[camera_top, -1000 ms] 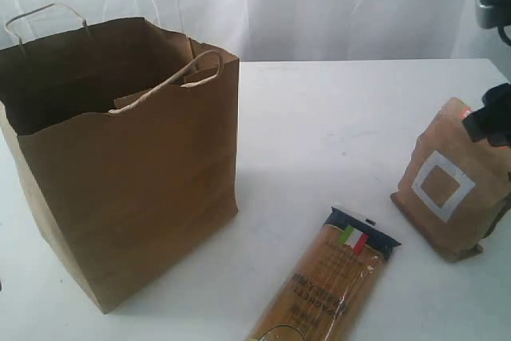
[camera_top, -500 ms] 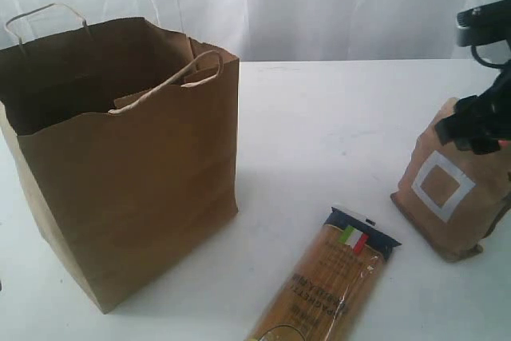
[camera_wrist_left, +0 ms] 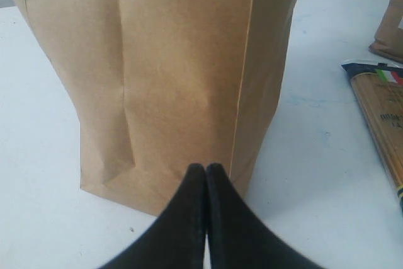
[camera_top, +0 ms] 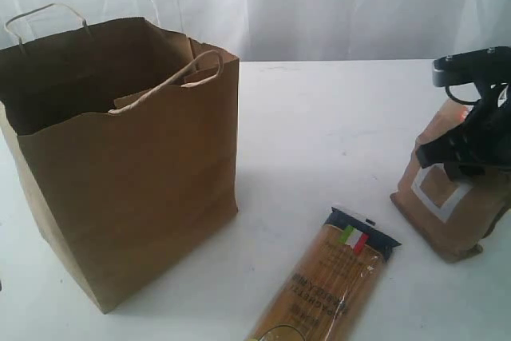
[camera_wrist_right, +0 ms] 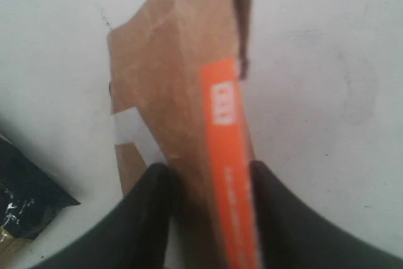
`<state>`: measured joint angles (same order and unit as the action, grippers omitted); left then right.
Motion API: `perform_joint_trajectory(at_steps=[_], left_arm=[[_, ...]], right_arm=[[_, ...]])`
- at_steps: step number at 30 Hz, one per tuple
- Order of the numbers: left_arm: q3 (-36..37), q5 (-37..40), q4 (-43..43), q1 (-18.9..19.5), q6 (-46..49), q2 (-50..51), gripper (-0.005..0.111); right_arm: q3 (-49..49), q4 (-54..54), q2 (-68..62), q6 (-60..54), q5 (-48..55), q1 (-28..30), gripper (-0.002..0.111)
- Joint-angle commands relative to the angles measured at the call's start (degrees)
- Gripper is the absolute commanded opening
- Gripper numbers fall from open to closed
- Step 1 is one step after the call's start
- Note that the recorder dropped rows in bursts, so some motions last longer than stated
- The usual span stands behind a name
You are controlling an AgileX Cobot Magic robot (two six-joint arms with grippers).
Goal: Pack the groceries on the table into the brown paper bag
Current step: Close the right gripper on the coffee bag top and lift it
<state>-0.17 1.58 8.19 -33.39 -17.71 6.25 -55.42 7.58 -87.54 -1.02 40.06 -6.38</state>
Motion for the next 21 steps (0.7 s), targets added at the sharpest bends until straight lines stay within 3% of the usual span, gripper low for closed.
perform_joint_trajectory(at_steps=[1,3,21], left_arm=[[0.17,-0.22,-0.06,0.11,-0.31,-0.3,0.0],[0.17,-0.22,-0.06,0.11,-0.31,-0.3,0.0],[0.17,-0.22,-0.06,0.11,-0.31,-0.3,0.0]], right_arm=[[0.19,-1.81,-0.6,-1.83,-0.46,0.36,0.012],[0.09,-1.81,-0.22,-1.83,-0.56,0.36,0.0],[0.09,-1.61,15.97,-5.17,-0.23,0.36,0.0]])
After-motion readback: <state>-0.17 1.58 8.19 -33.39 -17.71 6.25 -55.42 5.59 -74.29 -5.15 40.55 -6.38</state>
